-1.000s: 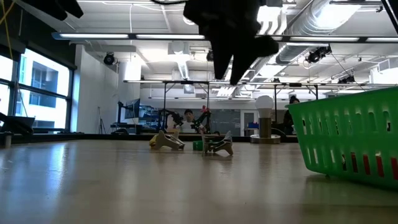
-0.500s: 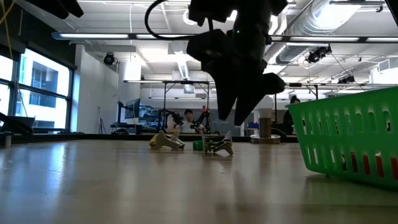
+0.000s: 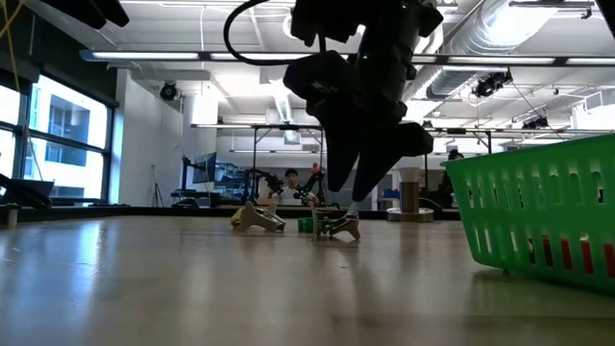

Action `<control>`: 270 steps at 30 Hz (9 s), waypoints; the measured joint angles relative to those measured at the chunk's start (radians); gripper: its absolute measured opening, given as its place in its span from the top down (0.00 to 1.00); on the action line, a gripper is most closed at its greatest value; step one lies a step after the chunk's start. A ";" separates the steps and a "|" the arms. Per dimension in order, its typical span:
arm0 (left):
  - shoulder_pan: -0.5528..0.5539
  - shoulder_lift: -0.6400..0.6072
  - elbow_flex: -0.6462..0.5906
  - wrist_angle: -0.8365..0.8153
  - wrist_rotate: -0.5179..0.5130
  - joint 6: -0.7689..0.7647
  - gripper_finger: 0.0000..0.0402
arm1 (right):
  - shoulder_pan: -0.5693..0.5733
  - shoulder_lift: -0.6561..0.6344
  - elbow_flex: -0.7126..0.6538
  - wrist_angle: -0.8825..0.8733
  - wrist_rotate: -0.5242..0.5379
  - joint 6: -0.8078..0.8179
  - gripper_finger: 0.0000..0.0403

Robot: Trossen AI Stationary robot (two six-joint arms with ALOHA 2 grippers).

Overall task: Pick and place Stapler, Stapler remover, tape
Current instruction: Put the gray staple remover into the right green bin, then put the yellow stapler into the left green bin

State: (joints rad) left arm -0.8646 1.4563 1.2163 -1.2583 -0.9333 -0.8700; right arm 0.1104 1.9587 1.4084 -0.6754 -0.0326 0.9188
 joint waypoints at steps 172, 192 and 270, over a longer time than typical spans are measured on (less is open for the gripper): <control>0.001 0.000 0.000 0.006 -0.147 0.028 0.35 | 0.911 0.051 0.244 -0.656 -0.055 1.275 1.00; 0.001 0.000 0.000 0.040 -0.129 0.027 0.35 | 0.868 0.050 0.212 -0.670 -0.083 1.115 0.77; 0.956 0.150 -0.294 0.867 0.903 1.216 0.35 | 0.787 0.056 0.458 -0.679 0.893 0.410 0.66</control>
State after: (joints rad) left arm 0.0917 1.6063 0.9227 -0.3911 -0.0300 0.3459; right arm 0.8970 2.0151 1.8668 -1.3546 0.8607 1.3290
